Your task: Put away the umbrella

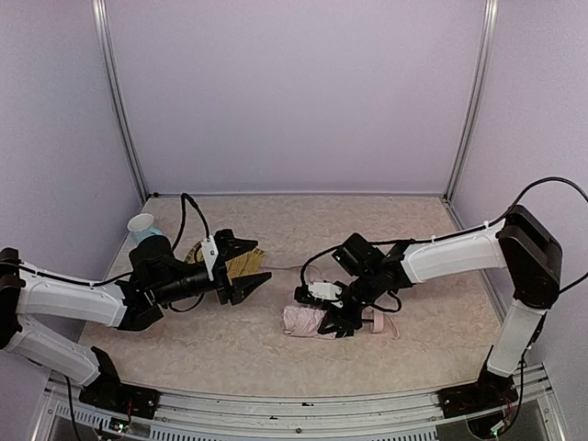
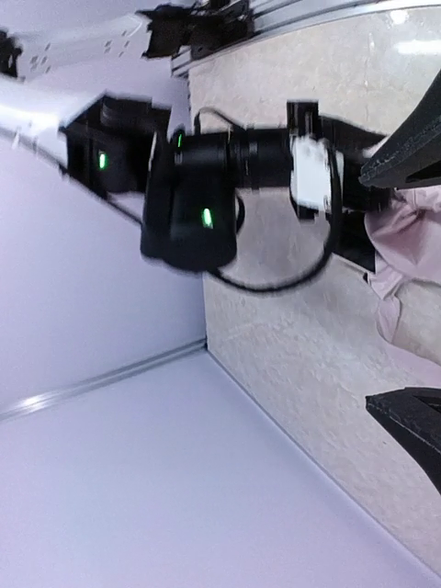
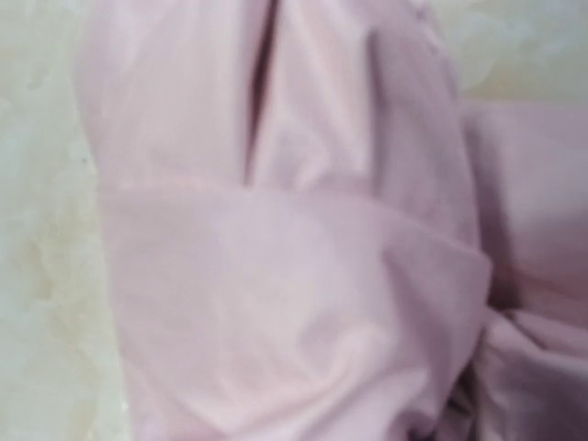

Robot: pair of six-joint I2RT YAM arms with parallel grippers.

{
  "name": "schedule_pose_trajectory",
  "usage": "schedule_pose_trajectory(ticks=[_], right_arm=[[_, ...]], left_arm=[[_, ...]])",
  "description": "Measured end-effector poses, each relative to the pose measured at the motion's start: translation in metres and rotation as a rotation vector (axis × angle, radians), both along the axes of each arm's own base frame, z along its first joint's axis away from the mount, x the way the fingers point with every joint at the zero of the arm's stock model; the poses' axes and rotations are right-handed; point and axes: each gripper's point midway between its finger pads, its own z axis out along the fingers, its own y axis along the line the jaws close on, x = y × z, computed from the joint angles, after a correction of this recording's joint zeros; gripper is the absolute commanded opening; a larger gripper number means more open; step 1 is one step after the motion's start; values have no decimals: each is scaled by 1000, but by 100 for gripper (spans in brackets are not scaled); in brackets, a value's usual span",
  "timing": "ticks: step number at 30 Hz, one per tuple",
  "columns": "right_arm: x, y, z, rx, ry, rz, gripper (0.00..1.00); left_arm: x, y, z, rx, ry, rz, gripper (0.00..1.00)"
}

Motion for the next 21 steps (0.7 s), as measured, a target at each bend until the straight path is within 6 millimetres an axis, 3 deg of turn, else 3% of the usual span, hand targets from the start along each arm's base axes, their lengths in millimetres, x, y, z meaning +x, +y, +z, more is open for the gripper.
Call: schedule_pose_trajectory(ticks=[4, 6, 9, 13, 17, 19, 21], right_arm=[[6, -3, -8, 30, 197, -9, 6], [7, -4, -12, 49, 298, -14, 6], [8, -3, -14, 72, 419, -17, 6], [0, 2, -16, 89, 544, 2, 6], [-8, 5, -15, 96, 617, 23, 6], [-8, 5, -16, 95, 642, 20, 6], [-8, 4, -16, 98, 663, 16, 8]], left_arm=[[-44, -35, -22, 146, -108, -115, 77], [-64, -48, -45, 236, -132, -180, 85], [-77, -63, -94, 409, -136, -233, 94], [-75, -74, -144, 587, -163, -245, 98], [-59, -83, -175, 711, -205, -218, 97], [-52, -86, -182, 742, -230, -199, 87], [-43, -90, -183, 762, -251, -171, 69]])
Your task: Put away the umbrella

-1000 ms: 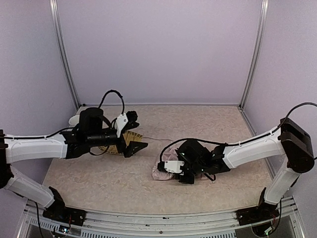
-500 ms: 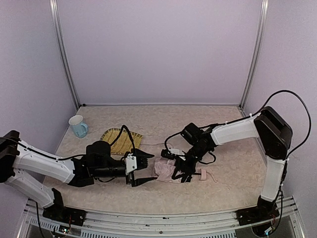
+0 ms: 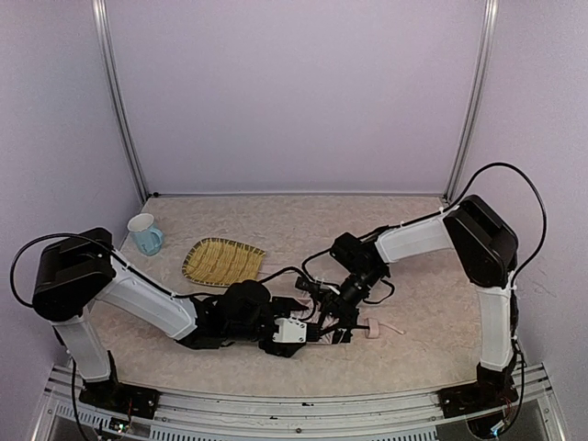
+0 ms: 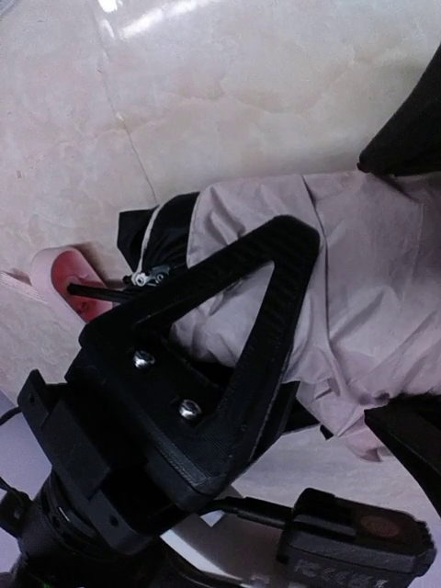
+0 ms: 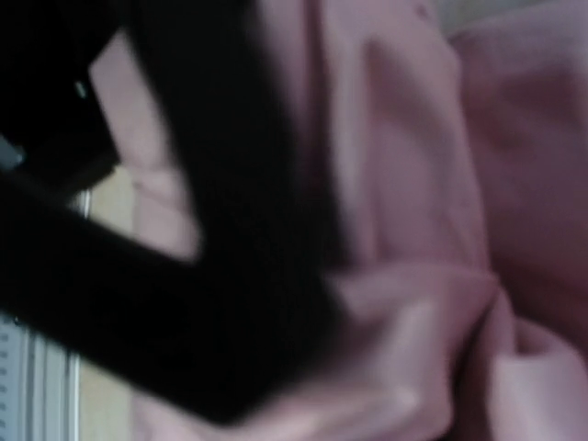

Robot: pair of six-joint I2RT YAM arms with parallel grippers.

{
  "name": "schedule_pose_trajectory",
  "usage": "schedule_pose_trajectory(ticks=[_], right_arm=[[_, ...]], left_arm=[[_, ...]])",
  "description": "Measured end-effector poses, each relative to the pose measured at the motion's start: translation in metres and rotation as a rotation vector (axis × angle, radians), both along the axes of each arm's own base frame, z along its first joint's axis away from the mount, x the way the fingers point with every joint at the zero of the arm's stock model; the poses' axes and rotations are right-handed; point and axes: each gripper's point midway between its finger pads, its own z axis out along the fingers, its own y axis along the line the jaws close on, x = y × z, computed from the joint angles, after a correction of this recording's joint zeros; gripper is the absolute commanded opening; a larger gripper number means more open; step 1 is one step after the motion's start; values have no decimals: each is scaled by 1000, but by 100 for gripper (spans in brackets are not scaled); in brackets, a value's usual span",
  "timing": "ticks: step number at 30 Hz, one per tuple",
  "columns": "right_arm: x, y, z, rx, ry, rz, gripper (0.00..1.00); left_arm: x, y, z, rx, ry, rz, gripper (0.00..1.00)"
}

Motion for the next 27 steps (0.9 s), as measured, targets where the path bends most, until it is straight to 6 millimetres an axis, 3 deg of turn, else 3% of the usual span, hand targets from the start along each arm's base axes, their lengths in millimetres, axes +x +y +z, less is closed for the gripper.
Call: schedule_pose_trajectory(ticks=[3, 8, 16, 21, 22, 23, 27], right_arm=[[1, 0, 1, -3, 10, -5, 20], [8, -5, 2, -27, 2, -36, 44], [23, -13, 18, -53, -181, -123, 71], [32, -34, 56, -23, -401, -226, 75], [32, -39, 53, -32, -421, -238, 75], [33, -43, 68, -4, -481, -261, 75], [25, -59, 79, 18, -661, -289, 82]], left_arm=[[11, -10, -2, 30, -13, 25, 40], [12, -21, 3, 57, 52, 21, 22], [13, -24, 4, 65, 207, 39, 18], [24, -27, -1, 70, 339, 76, 19], [26, -28, -2, 68, 360, 81, 19], [29, -28, -2, 65, 389, 85, 19], [37, -32, -3, 52, 498, 82, 19]])
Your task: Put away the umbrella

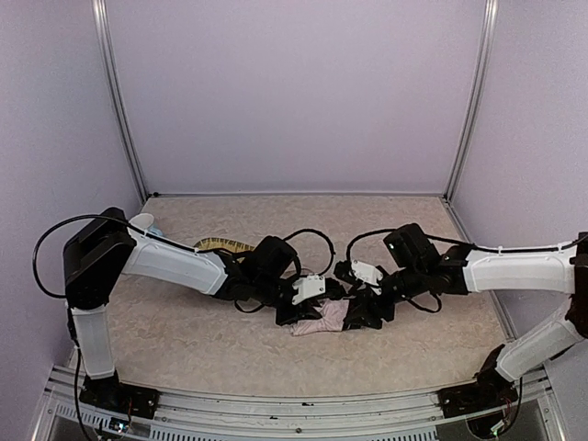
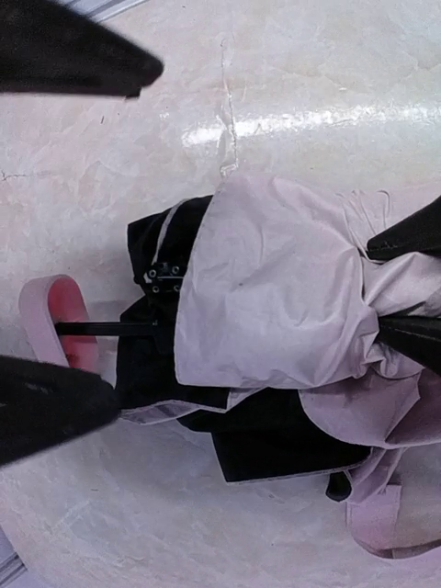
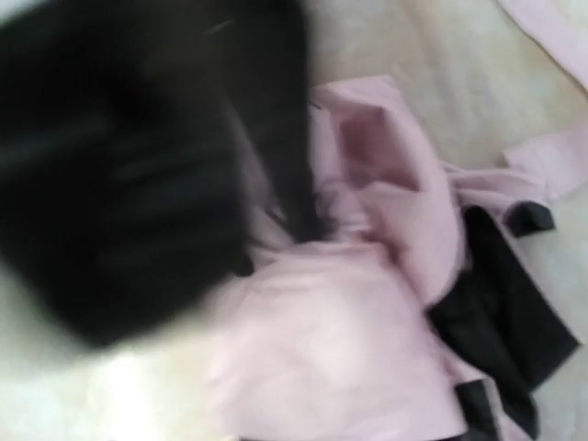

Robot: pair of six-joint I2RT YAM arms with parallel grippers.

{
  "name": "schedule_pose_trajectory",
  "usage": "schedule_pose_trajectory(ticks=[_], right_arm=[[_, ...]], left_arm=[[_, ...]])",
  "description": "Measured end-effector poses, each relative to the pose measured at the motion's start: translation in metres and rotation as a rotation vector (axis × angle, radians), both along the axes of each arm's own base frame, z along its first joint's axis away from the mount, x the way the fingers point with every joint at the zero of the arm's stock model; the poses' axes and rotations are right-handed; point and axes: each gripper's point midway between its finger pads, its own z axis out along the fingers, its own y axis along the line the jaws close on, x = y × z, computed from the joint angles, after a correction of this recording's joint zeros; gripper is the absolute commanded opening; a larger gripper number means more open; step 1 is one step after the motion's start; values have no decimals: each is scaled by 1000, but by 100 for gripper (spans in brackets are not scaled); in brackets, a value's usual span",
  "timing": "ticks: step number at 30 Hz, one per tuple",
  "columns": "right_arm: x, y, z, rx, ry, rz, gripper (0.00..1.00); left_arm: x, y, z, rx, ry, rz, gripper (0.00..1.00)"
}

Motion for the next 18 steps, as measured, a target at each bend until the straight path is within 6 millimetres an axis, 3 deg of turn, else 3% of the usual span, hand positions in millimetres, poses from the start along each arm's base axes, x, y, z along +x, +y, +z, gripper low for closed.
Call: schedule_pose_trajectory(ticks=[6, 12, 18], right_arm=[[-41, 8, -10, -32, -280, 146, 89], [-17, 24, -25, -130, -418, 175, 87], [-6, 25, -65, -278, -443, 228, 81]], left_arm=[[9, -5, -4, -29, 180, -24, 19], [11, -5, -7, -41, 327, -58, 19], [11, -3, -9, -50, 406, -78, 19]])
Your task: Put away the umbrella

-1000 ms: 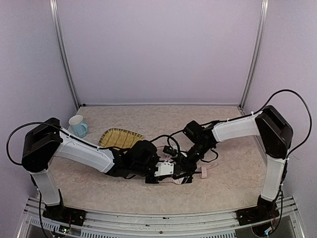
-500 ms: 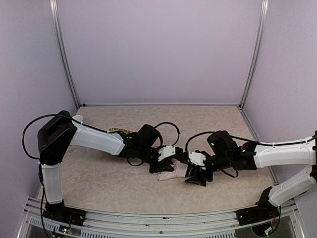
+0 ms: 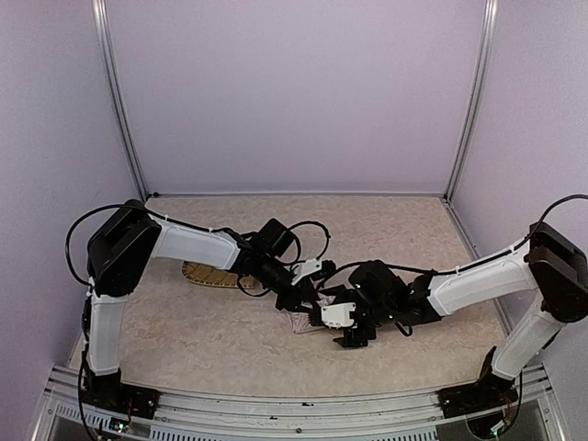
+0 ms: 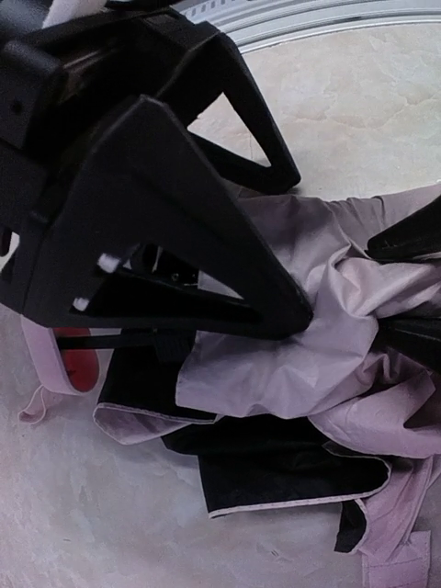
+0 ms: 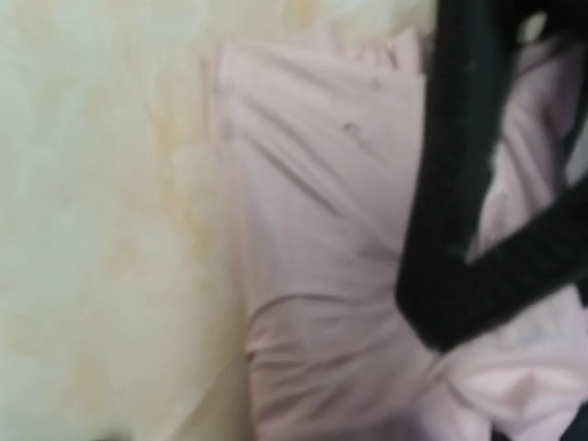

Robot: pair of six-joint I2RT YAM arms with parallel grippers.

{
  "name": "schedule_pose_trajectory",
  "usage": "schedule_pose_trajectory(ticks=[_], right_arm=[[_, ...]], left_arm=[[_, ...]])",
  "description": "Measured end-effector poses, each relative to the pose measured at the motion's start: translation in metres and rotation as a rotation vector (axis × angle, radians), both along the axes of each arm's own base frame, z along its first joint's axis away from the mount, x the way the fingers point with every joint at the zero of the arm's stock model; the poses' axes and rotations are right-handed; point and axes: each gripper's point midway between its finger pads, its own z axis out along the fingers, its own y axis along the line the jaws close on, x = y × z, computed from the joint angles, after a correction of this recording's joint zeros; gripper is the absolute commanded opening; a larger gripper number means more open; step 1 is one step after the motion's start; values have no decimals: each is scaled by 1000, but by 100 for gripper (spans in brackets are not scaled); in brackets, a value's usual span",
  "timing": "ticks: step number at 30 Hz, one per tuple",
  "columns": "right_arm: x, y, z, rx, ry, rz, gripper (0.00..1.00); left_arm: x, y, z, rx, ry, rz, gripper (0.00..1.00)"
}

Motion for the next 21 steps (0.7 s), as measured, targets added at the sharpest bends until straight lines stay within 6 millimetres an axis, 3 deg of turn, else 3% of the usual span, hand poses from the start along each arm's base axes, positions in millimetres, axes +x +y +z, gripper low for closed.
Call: schedule_pose_trajectory(ticks=[8, 11, 13, 16, 18, 20, 21], right_arm=[[34, 8, 1, -47, -120, -88, 86], [39, 7, 3, -55, -150, -103, 84], [38, 8, 3, -58, -153, -96, 74], [34, 9, -2, -69, -127, -75, 47], [29, 10, -8, -85, -91, -58, 36], [29, 11, -9, -94, -68, -59, 31], [28, 12, -9, -99, -56, -53, 28]], left_arm=[[-2, -1, 0, -7, 40, -45, 18], [-2, -1, 0, -6, 55, -60, 17], [-2, -1, 0, -8, 63, -70, 17], [-3, -1, 1, -11, 66, -79, 19], [-2, 0, 1, -15, 65, -83, 23], [-4, 2, 1, -14, 71, -84, 34], [-4, 2, 3, -19, 67, -86, 44]])
